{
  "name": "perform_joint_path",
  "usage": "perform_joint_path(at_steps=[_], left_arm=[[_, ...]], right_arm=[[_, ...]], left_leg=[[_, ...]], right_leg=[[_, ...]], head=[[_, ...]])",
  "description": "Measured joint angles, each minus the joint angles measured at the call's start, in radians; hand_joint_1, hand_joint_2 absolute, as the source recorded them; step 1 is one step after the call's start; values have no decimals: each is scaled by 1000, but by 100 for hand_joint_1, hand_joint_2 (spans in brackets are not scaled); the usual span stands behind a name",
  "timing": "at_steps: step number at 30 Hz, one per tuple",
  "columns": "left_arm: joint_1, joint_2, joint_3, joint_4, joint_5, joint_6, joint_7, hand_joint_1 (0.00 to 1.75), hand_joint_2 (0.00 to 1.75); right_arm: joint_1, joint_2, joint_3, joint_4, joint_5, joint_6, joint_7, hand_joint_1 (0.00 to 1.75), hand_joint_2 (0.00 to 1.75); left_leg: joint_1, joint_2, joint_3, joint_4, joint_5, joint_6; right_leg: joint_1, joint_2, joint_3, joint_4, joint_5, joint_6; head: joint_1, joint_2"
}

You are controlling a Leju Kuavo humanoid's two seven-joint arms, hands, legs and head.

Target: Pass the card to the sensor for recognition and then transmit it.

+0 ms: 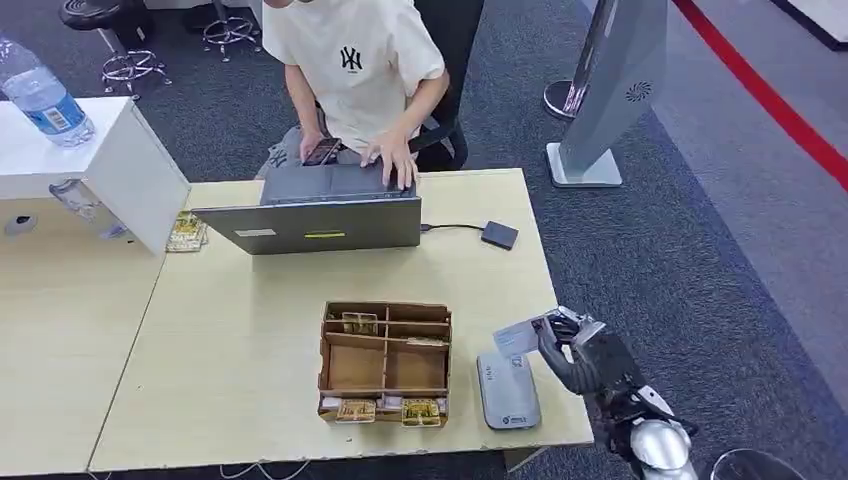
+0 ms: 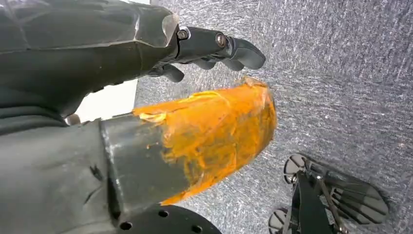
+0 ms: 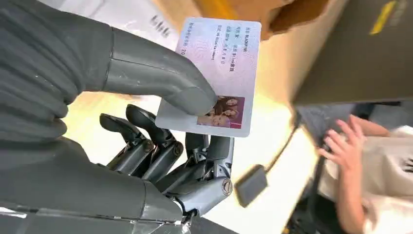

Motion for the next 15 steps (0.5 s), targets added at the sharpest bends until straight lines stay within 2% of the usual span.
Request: perform_joint_path(at_steps=[5, 10, 15], left_arm=[[0, 0, 7, 0, 0, 0, 0, 0, 0], [0, 1, 14, 0, -3, -1, -1, 0, 0], [0, 1, 17, 0, -8, -3, -1, 0, 0]], right_arm=[[-12, -23, -8, 41, 2, 15, 1, 175, 175], [-39, -57, -8, 98, 17, 83, -1, 175, 175], [-63, -87, -1, 141, 69, 113, -3, 175, 175]], left_leg=[[0, 0, 0, 0, 0, 0], [0, 0, 0, 0, 0, 0], [0, 0, 0, 0, 0, 0]], right_leg=[[0, 0, 0, 0, 0, 0], [0, 0, 0, 0, 0, 0], [0, 0, 0, 0, 0, 0]], head=[[0, 0], [0, 0], [0, 0]])
